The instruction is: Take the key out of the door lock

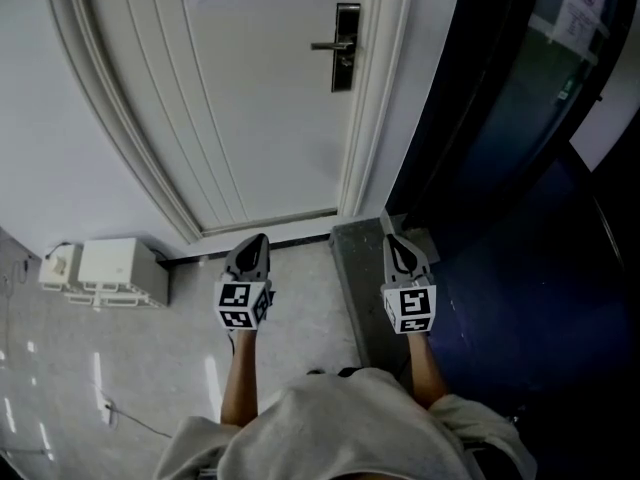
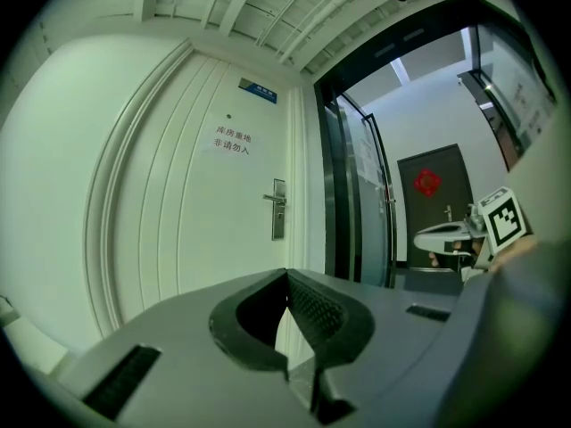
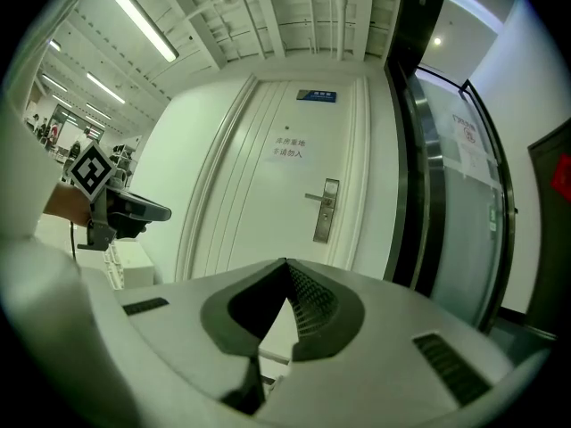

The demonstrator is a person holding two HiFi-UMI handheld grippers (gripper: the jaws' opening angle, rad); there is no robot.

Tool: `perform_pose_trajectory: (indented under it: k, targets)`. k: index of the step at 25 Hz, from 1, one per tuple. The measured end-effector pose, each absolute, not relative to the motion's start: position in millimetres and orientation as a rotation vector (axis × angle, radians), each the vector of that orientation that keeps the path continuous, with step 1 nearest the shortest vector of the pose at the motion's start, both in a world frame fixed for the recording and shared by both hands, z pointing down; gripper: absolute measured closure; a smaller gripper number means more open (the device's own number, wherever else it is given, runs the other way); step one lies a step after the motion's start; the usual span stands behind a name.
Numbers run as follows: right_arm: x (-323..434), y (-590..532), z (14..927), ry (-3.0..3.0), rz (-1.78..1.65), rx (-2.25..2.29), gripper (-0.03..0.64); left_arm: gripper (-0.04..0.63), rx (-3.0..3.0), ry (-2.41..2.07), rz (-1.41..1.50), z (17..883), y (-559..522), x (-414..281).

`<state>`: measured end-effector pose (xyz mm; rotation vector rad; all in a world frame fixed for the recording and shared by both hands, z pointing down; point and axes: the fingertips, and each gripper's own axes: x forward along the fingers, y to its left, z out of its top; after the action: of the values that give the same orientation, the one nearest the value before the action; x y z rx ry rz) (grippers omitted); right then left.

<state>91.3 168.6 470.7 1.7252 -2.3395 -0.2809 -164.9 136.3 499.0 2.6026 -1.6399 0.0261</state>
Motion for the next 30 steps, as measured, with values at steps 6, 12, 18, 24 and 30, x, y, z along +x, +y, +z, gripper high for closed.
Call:
perform_pose_trajectory:
  k: [6,12,18,24,30]
  targets:
    - [95.5,147.6,477.9,-2.332,-0.263,1.723,0.594,0.578,2.602,-1.608,0.049,509.1,114.3,-156.9]
    - [99.2,111.4,487.3,-2.34,-0.253,1.706,0.594,0.578,2.596,-1.614,0.056,514.7,79.7,-150.7]
    - [106.3,44.1,489.9,-2.367,-0.256,1.686,0.594,0.578,2.59,-1.631,0.069,516.2,18.9,-141.3]
    - [116.1,-41.9,481.2,-2.4,-0.267,1.653,0.594,0.578,2.587,-1.653,0.068,503.2,-61.0,-124.2]
    - [127.5,-137.7,462.4,-2.443,-0.285,1.627,0.594,0.578,2.58,-1.696,0.075,482.8,-151.0,-107.8]
